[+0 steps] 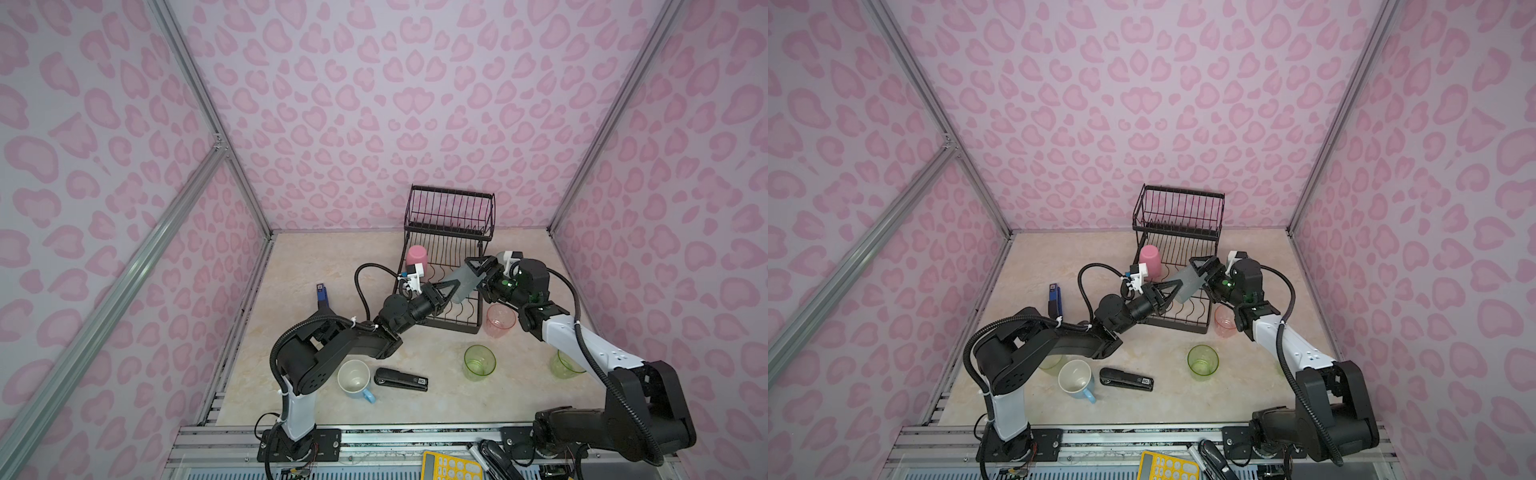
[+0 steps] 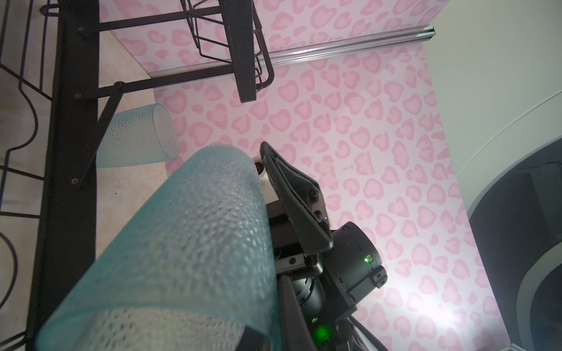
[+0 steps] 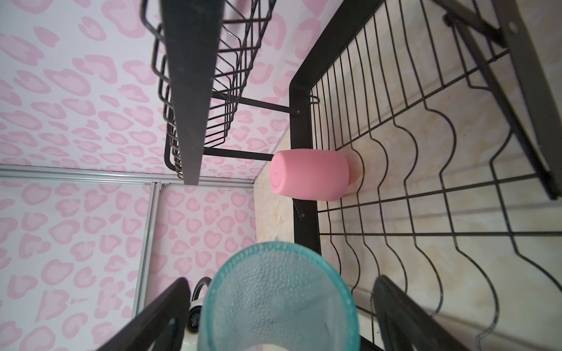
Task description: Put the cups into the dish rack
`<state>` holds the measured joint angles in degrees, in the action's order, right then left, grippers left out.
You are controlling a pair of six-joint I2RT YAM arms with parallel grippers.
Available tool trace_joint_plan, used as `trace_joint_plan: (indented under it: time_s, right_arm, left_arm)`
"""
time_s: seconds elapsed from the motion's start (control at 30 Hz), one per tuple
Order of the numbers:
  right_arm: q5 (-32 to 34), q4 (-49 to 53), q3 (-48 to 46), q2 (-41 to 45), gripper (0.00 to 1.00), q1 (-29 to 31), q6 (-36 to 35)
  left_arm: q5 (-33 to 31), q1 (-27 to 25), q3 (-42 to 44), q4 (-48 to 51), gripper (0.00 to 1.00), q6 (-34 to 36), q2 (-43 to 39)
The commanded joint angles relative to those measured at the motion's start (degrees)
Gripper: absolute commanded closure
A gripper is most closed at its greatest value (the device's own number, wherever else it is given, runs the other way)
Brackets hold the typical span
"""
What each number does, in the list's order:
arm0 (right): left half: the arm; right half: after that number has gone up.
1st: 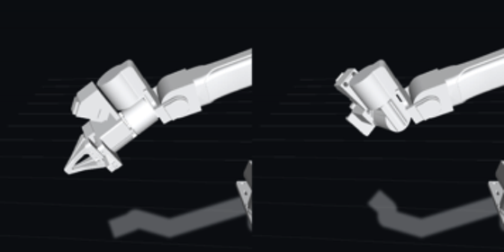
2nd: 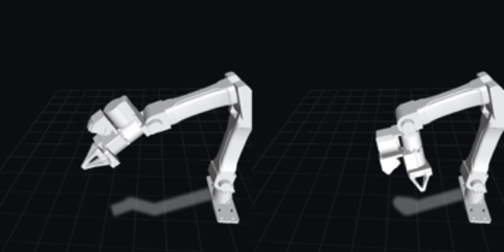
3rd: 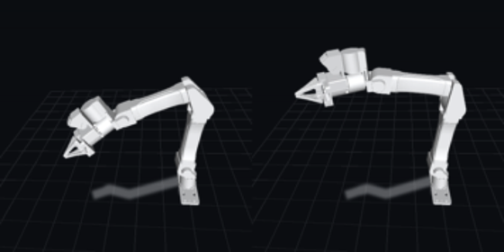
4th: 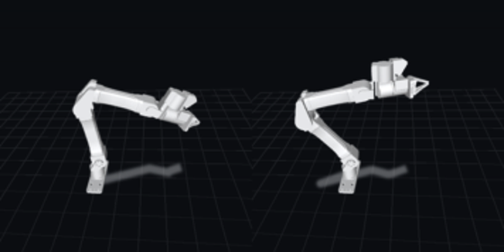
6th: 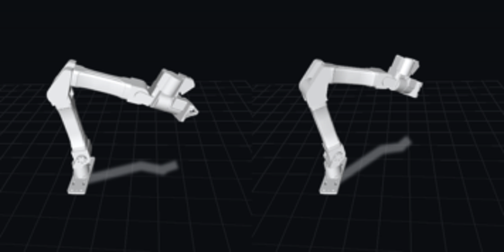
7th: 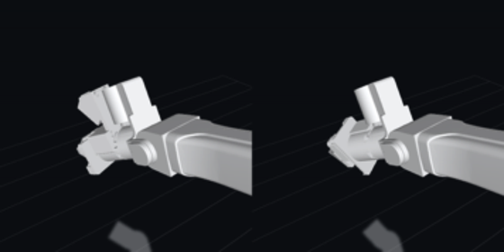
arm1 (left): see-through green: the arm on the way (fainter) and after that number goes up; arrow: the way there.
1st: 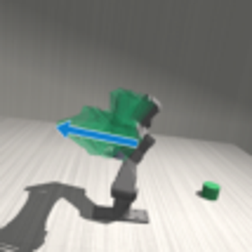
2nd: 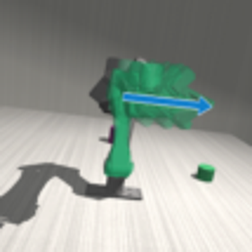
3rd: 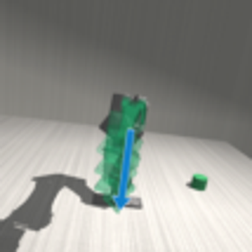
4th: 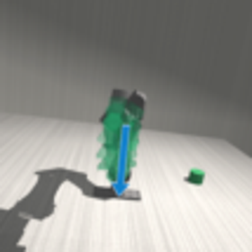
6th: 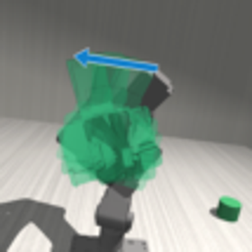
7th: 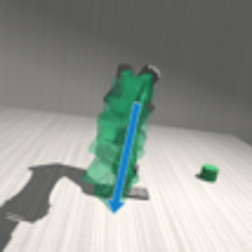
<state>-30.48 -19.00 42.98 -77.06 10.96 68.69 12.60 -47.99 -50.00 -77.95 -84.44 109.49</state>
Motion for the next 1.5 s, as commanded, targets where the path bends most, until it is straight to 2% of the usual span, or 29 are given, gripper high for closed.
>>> trace_joint_plan:
  time_s: [0.0,0.17,0.27,0.33,0.53,0.57,0.63,0.8,0.97,1.33,1.47]
  right_arm:
    - [-0.6,-2.6,-0.3,-0.3,0.09,0.3,0.1]
    - [-0.2,-2.6,-0.3,-1.1,0.14,0.4,-0.8]
    - [-0.1,-3.6,-0.5,-1.2,0.24,0.4,-0.9]
    - [1.2,-3.6,-0.7,-0.3,0.27,0.5,-1.5]
    - [5.1,1.3,1.1,2.4,0.33,1.4,-7.3]
    - [6.0,2.0,1.4,2.7,0.34,1.7,-8.4]
    - [7.7,3.5,2.0,3.1,0.35,2.4,-11.0]
    - [10.7,3.7,2.7,2.7,0.43,5.1,-14.6]
    - [13.9,4.5,3.7,2.5,0.48,7.7,-18.1]
    - [30.5,10.4,7.2,1.5,0.51,17.4,-34.5]
    - [38.0,9.4,8.2,0.1,0.52,22.6,-41.1]
  left_arm:
    - [-0.2,0.1,-0.6,-2.5,0.97,0.3,-0.4]
    - [0.0,0.1,-1.0,-2.4,0.97,0.4,-0.4]
    - [-0.2,0.1,-0.3,-2.1,0.96,0.7,-1.0]
    - [-0.1,0.2,0.1,-1.8,0.93,0.7,-1.1]
    - [0.0,0.7,2.0,1.3,0.65,0.8,-3.1]
    - [0.0,1.0,2.5,2.4,0.57,1.3,-4.0]
    - [0.4,1.6,3.3,6.3,0.51,2.3,-6.0]
    - [1.4,3.1,3.8,16.2,0.49,5.5,-10.2]
    - [2.5,4.5,3.9,20.3,0.48,6.2,-11.3]
    - [2.9,10.4,1.2,54.6,0.33,19.1,-22.5]
    - [0.8,12.1,-0.4,66.6,0.22,24.6,-26.6]
